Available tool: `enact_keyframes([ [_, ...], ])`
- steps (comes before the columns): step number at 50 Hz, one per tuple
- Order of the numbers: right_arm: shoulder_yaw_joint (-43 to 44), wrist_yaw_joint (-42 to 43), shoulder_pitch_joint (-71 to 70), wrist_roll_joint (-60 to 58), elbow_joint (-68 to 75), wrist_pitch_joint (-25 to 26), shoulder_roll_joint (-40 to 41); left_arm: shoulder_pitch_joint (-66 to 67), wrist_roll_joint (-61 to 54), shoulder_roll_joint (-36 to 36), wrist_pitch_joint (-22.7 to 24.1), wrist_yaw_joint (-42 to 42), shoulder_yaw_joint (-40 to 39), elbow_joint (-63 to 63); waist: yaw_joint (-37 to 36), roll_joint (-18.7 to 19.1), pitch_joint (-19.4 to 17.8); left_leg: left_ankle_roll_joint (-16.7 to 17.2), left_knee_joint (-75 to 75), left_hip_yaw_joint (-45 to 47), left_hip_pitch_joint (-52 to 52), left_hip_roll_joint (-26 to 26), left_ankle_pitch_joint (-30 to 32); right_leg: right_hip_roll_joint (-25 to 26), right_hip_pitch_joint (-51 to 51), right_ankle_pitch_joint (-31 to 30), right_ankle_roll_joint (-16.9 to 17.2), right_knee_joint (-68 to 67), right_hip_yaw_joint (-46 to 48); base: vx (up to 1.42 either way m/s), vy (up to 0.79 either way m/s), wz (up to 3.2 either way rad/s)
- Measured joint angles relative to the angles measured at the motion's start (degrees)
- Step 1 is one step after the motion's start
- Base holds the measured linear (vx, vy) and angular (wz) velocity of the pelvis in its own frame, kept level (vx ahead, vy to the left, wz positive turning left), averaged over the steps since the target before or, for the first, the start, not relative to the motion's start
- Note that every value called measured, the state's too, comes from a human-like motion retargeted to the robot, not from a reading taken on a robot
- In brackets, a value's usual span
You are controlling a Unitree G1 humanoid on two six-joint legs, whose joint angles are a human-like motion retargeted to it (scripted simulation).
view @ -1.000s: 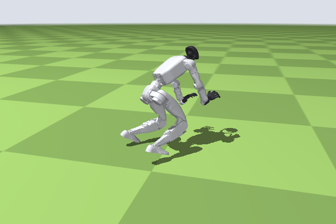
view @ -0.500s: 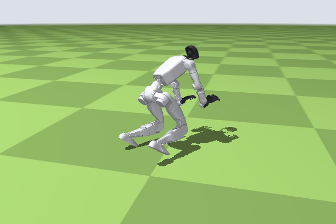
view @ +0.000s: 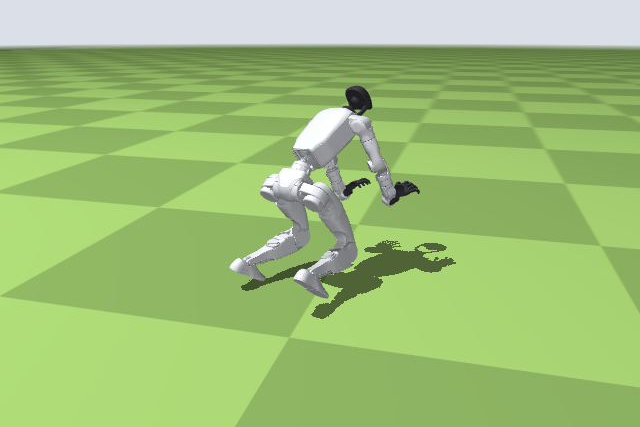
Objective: Sport exercise
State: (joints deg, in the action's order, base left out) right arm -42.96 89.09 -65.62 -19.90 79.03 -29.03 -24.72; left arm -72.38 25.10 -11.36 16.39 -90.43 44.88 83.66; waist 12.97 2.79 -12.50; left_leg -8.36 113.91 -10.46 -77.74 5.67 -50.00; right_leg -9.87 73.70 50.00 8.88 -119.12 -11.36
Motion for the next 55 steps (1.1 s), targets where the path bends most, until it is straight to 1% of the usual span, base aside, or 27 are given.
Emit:
enact_keyframes([
  [1, 0.09, -0.15, 0.01, 0.5, -0.16, -0.18, 0.07, -0.11, -0.18, -0.11, 0.11, 0.4, 0.12, -0.02, 0.04, 0.15, 0.13, -0.1, 0.2, 0.37, -0.38, -0.87, 0.0, 0.36, 0.39, 0.0, -0.37, 0.18, 0.34, -0.08, -0.06, 0.08],
  [2, 0.18, -0.77, -0.51, 1.6, -0.41, -0.44, -0.09, -0.81, -0.62, -0.35, 0.35, 1.22, 0.33, -0.06, -0.43, 0.21, -1.81, -0.02, 0.31, 0.61, 1.0, -2.46, 0.0, 1.23, -0.94, 0.0, -0.91, 0.51, 1.02, -0.1, -0.09, -0.47],
  [3, 0.29, -2.33, -2.08, 3.9, -0.81, -0.85, -0.7, -2.68, -1.56, -0.85, 0.84, 2.88, 0.73, -0.17, -1.91, 0.08, -7.88, 0.42, 0.23, 0.58, 5.93, -5.49, 0.0, 3.12, -5.72, 0.0, -1.76, 1.13, 2.38, -0.1, -0.09, -0.51],
  [4, 0.42, -2.4, -2.13, 4.62, -1.22, -1.08, -0.5, -2.78, -1.8, -0.97, 0.91, 3.05, 1.08, -0.22, -1.9, 0.46, -7.44, 0.54, 0.82, 1.22, 5.11, -6.75, 0.0, 3.5, -4.73, 0.0, -2.11, 1.25, 2.91, -0.08, -0.07, -0.16],
  [5, 0.57, -1.73, -1.41, 4.54, -1.62, -1.21, 0.1, -2.01, -1.68, -0.89, 0.78, 2.48, 1.41, -0.24, -1.14, 1.09, -3.75, 0.51, 1.75, 2.19, 1.42, -7.12, 0.0, 3.14, -0.86, 0.0, -2.2, 1.11, 3.04, -0.09, -0.06, -0.36],
  [6, 0.32, -2.63, -2.8, 5.91, -2.13, -1.51, -0.31, -3.24, -2.19, -1.84, 1.12, 3.72, 1.33, -0.29, -2.82, 1.12, -8.17, 1.38, 2.36, 2.57, 5.7, -10.39, 0.0, 5.48, -4.15, 0.0, -3.14, 1.64, 3.91, -0.11, -0.06, -0.85],
  [7, 0.1, -3.03, -3.59, 6.82, -2.68, -1.79, -0.38, -3.78, -2.51, -2.57, 1.31, 4.43, 1.37, -0.3, -4.1, 1.35, -10.24, 2.18, 3.26, 3.09, 7.81, -13.04, 0.0, 7.29, -5.28, 0.0, -3.88, 1.93, 4.61, -0.13, -0.06, -1.38],
  [8, -0.07, -2.43, -3.17, 6.84, -3.29, -2.02, 0.2, -2.94, -2.45, -2.85, 1.22, 4.12, 1.64, -0.24, -4.57, 1.99, -7.6, 2.81, 4.76, 3.87, 5.57, -14.5, 0.0, 8.05, -2.08, 0.0, -4.25, 1.74, 4.99, -0.13, -0.06, -1.21],
  [9, -0.36, -2.6, -4.08, 7.54, -3.94, -2.29, 0.22, -3.27, -2.76, -3.73, 1.36, 4.51, 1.81, -0.18, -5.73, 2.35, -8.99, 3.84, 5.84, 4.33, 6.97, -16.81, 0.0, 9.5, -2.27, 0.0, -4.95, 1.92, 5.71, -0.15, -0.06, -1.22],
  [10, -0.7, -3.15, -5.65, 8.59, -4.61, -2.58, -0.04, -4.18, -3.26, -4.91, 1.61, 5.26, 1.95, -0.12, -7.24, 2.59, -12.39, 5.08, 6.7, 4.62, 10.18, -19.54, 0.0, 11.3, -4.14, 0.0, -5.82, 2.29, 6.6, -0.2, -0.08, -1.03],
  [13, -1.63, -3.09, -8.47, 9.8, -6.71, -3.49, -0.03, -3.71, -3.82, -8.15, 2.09, 5.67, 2.6, 0.28, -9.28, 3.28, -12.52, 6.38, 9.44, 6.21, 8.47, -24.33, 0.0, 12.39, 0.15, 0.0, -8.07, 2.39, 9.04, -0.24, -0.1, -0.75],
  [15, -2.25, -4.53, -12.48, 11.42, -7.61, -4.06, -1.2, -4.86, -4.75, -11.05, 3.02, 7.31, 3.07, 0.39, -9.11, 2.92, -16.65, 6.76, 10.4, 7.68, 10.28, -26.32, 0.0, 11.04, 0.04, 0.0, -9.66, 2.62, 10.88, -0.32, -0.14, -0.18],
  [22, -5.04, -7.51, -20.04, 12.76, -9.93, -7.01, -1.31, -5.09, -7.03, -15.75, 6.47, 8.26, 4.86, -1.6, -11.64, 2.44, -17.3, 8.11, 14.58, 13.63, 4.59, -36.74, 0.08, 7.57, 15.51, 0.0, -14.35, 4.77, 21.23, -0.36, -0.17, -0.68],
  [24, -5.79, -9.23, -20.65, 13.06, -10.43, -7.95, -0.69, -4.05, -8.02, -16.91, 7.5, 9.19, 5.41, -1.66, -11.96, 2.65, -17.3, 9.21, 15.53, 13.57, 6.28, -38.88, 0.1, 6.59, 16.24, 0.0, -15.18, 6.6, 25.26, -0.39, -0.2, -0.48],
  [25, -6.08, -10.15, -20.34, 13.11, -10.72, -8.36, -0.27, -2.94, -8.65, -17.29, 8.0, 9.77, 5.66, -1.55, -12.14, 2.9, -17.3, 9.89, 15.87, 13.14, 7.55, -39.93, 0.1, 6.29, 16.25, 0.0, -15.6, 7.44, 27.33, -0.38, -0.19, -1.03],
  [28, -6.67, -11.25, -17.87, 11.39, -12.71, -9.07, 1.66, 2.63, -11.06, -17.54, 9.06, 10.76, 4.62, -0.53, -15.91, 5.67, -17.3, 13.31, 16.67, 8.31, 9.45, -46.63, 0.0, 9.62, 16.25, 0.0, -16.61, 10.24, 36.04, -0.35, -0.21, -1.45],
  [32, -6.74, -13.37, -14.92, 7.43, -15.93, -8.54, 0.43, 10.97, -14.85, -17.92, 10.38, 15.3, 1.65, 1.27, -17.52, 8.27, -17.3, 15.3, 18.06, 1.76, 13.22, -50.2, 0.0, 10.1, 16.25, 0.0, -17.02, 8.85, 42.9, -0.34, -0.24, -0.5],
  [35, -6.63, -15.57, -12.37, 3.85, -18.75, -7.59, -1.35, 19.27, -17.97, -18.01, 11.14, 20.3, -1.52, 2.68, -17.02, 9.87, -17.3, 15.04, 20.28, -3.0, 16.08, -50.49, 0.0, 9.49, 16.25, 0.0, -16.7, 5.89, 45.91, -0.31, -0.22, -0.13],
  [37, -6.63, -17.59, -10.49, 1.36, -20.69, -6.83, -3.1, 25.64, -19.81, -18.0, 11.4, 24.16, -3.83, 3.31, -16.03, 10.98, -17.3, 14.64, 22.65, -5.82, 18.11, -49.25, 0.0, 8.73, 16.25, 0.0, -16.38, 3.21, 46.93, -0.27, -0.19, 0.03],
  [41, -7.38, -23.37, -6.26, -3.04, -24.29, -5.71, -7.29, 38.56, -22.61, -17.64, 11.24, 33.7, -8.52, 3.98, -13.35, 13.42, -17.3, 14.21, 28.41, -9.76, 20.71, -44.12, 0.0, 6.16, 16.25, 0.0, -16.37, -1.76, 47.67, -0.2, -0.15, 0.25],
  [42, -7.95, -26.59, -4.74, -2.88, -25.57, -5.63, -8.74, 42.04, -23.84, -17.71, 10.93, 37.49, -9.71, 3.55, -12.34, 13.23, -17.3, 13.88, 29.4, -8.88, 22.16, -42.29, 0.0, 5.2, 16.25, 0.0, -16.46, -2.98, 46.7, -0.17, -0.13, 0.76],
  [43, -9.05, -33.56, -2.16, -0.58, -28.38, -5.7, -11.54, 47.05, -26.58, -18.33, 10.44, 45.04, -11.09, 1.67, -10.48, 10.82, -17.3, 12.46, 29.58, -3.74, 26.75, -39.24, 0.0, 3.57, 16.25, 0.0, -16.59, -5.3, 42.76, -0.15, -0.14, 0.91],
  [45, -9.85, -39.01, 0.77, 0.16, -28.91, -5.61, -12.64, 51.36, -27.93, -18.22, 9.52, 50.49, -13.13, 1.47, -9.76, 11.08, -17.3, 11.74, 29.91, -3.94, 25.8, -37.29, 0.0, 2.27, 16.25, 0.0, -17.63, -5.64, 42.53, -0.11, -0.15, 0.76],
  [47, -10.71, -57.74, 4.76, 11.23, -30.13, -5.7, -16.32, 55.95, -32.68, -19.74, 6.55, 66.98, -14.69, -1.23, -8.67, 7.83, -17.3, 8.72, 26.42, 1.19, 27.56, -32.84, 0.0, 0.39, 16.25, 0.0, -18.79, -6.65, 37.01, -0.11, -0.19, 1.06],
  [50, -10.15, -80.07, 10.91, 25.3, -28.47, -0.47, -17.74, 57.75, -36.12, -20.66, 1.54, 84.73, -15.96, -2.88, -7.9, 5.41, -15.89, 5.22, 19.54, 4.5, 24.73, -26.65, 0.0, -2.82, 16.24, 0.0, -21.16, -5.0, 33.11, -0.08, -0.14, 1.01],
  [52, -8.91, -92.89, 15.51, 33.41, -25.99, 5.4, -18.46, 57.86, -37.76, -21.89, -2.05, 94.94, -15.67, -3.19, -9.59, 5.44, -15.13, 7.71, 15.83, 6.56, 29.41, -24.34, 0.0, -2.37, 14.73, 0.0, -21.11, -6.25, 30.48, 0.0, -0.03, 0.14],
  [55, -5.68, -103.0, 23.87, 40.1, -21.26, 12.75, -15.46, 56.27, -39.36, -20.76, -5.94, 103.59, -14.87, -3.31, -11.18, 6.02, -13.75, 10.02, 10.6, 8.58, 35.0, -22.92, 0.0, -0.34, 12.36, 0.0, -22.44, -2.54, 30.81, -0.01, -0.07, 0.32],
])
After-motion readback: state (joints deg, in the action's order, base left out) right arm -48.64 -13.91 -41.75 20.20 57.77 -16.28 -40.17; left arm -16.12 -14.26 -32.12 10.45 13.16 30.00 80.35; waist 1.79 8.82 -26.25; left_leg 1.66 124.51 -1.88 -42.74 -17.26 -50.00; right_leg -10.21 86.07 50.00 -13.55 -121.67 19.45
